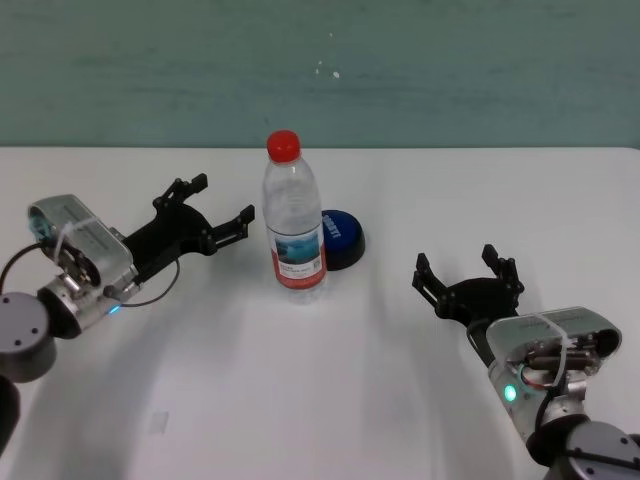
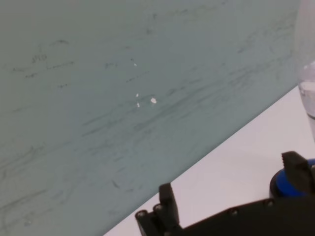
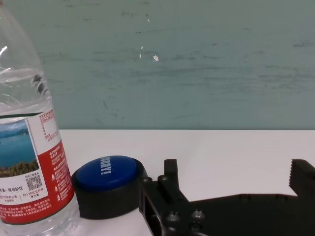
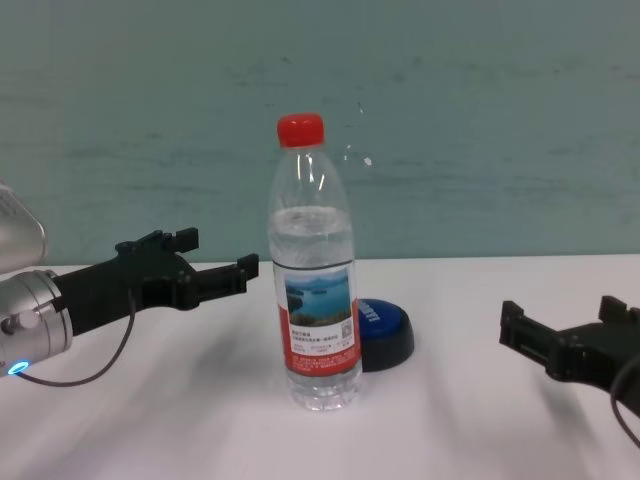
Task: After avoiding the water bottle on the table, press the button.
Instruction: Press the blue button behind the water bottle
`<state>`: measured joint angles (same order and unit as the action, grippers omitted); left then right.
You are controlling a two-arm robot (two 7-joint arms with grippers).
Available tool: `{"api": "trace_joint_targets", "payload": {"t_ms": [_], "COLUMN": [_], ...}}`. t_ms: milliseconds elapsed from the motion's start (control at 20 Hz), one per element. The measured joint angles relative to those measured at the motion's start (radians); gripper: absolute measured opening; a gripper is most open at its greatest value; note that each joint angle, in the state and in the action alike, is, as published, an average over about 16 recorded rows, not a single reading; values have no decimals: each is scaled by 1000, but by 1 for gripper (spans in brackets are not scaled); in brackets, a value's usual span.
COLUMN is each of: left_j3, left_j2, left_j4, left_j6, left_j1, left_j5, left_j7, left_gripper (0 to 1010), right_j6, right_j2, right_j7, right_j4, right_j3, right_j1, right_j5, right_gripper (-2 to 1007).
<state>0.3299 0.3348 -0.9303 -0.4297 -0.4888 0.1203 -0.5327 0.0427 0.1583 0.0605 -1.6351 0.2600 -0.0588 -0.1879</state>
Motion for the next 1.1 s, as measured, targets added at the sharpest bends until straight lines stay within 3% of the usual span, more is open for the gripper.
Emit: {"api": "trace_joint_targets", "payload": {"t_ms": [600, 850, 1100], "left_j3": [-3, -12, -28], "left_j2": [23, 49, 89], "left_j4": [-48, -120, -230], "left_j6": [13, 36, 69], "left_j1": [27, 75, 151], "left_j5": [-3, -6, -12], "left_j7": [7, 21, 43], "left_gripper": [1000, 1000, 1000], "right_j6": [0, 0, 0], "right_j2": [0, 0, 0], "right_j7": [0, 0, 0], "right_j4": [0, 0, 0], "right_j3": [0, 0, 0], "right_j1": [0, 0, 0], "right_j5": [0, 0, 0], "right_gripper": [1004, 1004, 1004]}}
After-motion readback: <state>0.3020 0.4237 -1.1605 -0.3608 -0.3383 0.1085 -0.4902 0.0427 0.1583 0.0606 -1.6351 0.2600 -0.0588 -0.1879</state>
